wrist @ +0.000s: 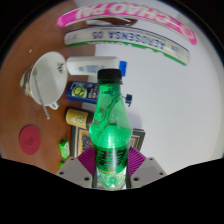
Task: Pour water
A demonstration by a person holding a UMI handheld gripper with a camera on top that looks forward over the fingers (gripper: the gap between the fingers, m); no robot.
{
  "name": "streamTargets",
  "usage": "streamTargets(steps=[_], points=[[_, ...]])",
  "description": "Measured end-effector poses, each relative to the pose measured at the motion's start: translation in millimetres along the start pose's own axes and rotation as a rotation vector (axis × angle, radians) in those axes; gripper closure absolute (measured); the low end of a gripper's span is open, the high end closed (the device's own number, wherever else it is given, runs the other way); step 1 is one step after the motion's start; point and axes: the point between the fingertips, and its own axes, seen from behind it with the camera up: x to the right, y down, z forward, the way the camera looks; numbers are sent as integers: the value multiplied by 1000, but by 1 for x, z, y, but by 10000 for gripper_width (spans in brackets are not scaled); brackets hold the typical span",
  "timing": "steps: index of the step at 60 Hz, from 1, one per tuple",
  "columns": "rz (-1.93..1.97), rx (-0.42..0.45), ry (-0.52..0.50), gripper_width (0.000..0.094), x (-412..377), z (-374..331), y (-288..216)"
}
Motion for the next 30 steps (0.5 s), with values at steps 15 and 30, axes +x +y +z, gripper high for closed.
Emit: streamTargets(steps=[15, 30], points=[[744, 37, -78, 561, 30, -25, 19], [1311, 53, -226, 559, -37, -29, 13]])
